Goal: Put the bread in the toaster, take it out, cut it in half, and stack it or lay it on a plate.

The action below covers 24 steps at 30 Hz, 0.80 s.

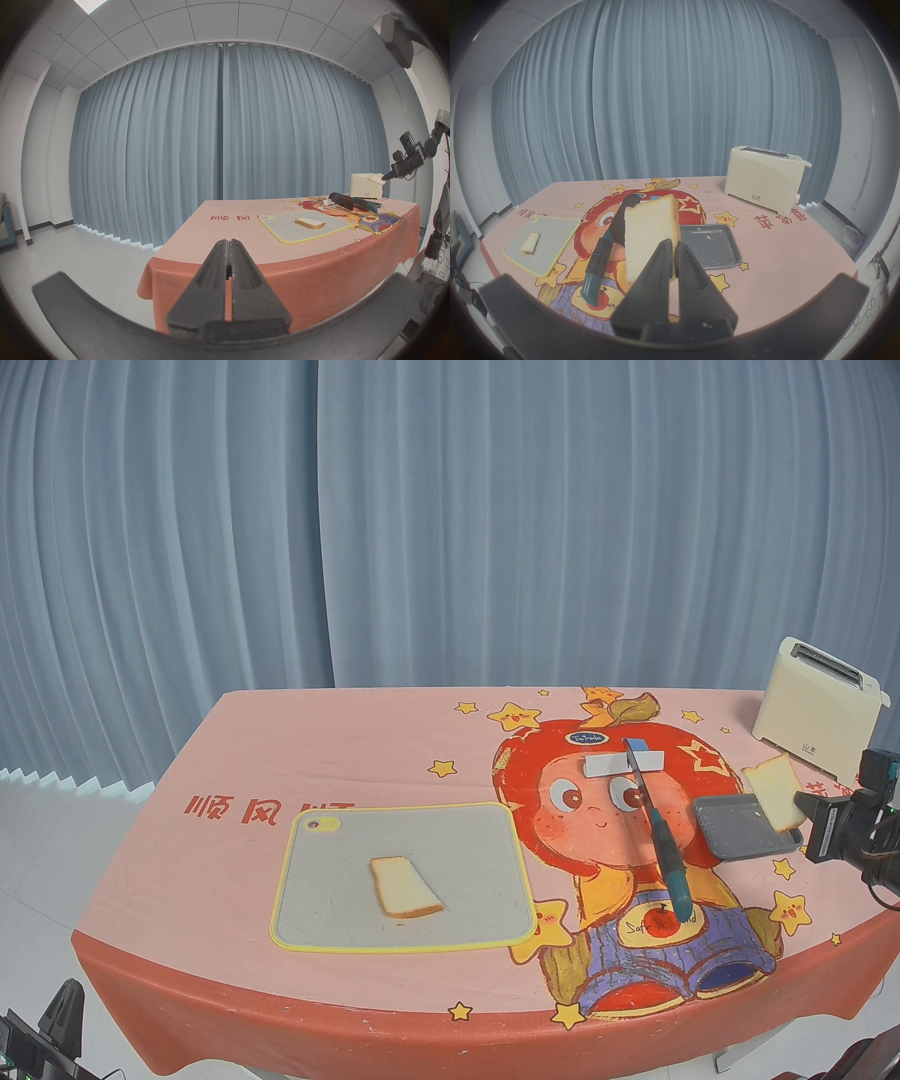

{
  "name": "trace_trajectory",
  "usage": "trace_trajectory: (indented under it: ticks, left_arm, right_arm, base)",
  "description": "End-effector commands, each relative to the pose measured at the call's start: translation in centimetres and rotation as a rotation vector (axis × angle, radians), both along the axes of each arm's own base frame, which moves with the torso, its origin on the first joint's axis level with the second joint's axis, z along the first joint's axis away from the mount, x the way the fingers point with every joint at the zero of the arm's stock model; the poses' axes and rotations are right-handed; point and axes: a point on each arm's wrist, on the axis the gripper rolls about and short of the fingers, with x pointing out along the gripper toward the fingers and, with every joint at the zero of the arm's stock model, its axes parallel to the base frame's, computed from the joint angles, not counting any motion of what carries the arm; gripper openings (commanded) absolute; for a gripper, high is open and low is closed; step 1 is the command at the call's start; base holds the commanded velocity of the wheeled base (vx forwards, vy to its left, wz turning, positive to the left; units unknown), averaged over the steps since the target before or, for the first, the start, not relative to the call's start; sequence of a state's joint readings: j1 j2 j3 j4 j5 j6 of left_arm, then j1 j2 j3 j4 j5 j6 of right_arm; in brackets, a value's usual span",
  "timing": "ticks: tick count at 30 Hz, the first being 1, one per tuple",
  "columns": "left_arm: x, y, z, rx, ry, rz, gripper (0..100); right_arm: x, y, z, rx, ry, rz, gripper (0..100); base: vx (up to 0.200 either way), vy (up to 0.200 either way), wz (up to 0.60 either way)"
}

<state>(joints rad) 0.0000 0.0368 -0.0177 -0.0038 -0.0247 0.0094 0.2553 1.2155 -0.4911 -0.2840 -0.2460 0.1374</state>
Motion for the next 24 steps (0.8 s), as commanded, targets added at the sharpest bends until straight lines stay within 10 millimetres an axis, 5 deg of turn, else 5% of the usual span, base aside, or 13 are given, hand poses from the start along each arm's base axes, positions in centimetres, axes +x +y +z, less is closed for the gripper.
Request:
trace_trajectory:
  ticks: [1,24]
  left_arm:
    - [0.1,0.0,-0.5,0.000,0.018,0.000,0]
    - [0.1,0.0,-0.5,0.000,0.018,0.000,0]
  right_arm:
    - [0.2,0.0,0.0,0.000,0.003,-0.004,0]
    - [1.2,-1.9,0.2,0.053,0.011,-0.024,0]
  base:
    - [0.000,0.000,0.00]
    - [0.000,0.000,0.00]
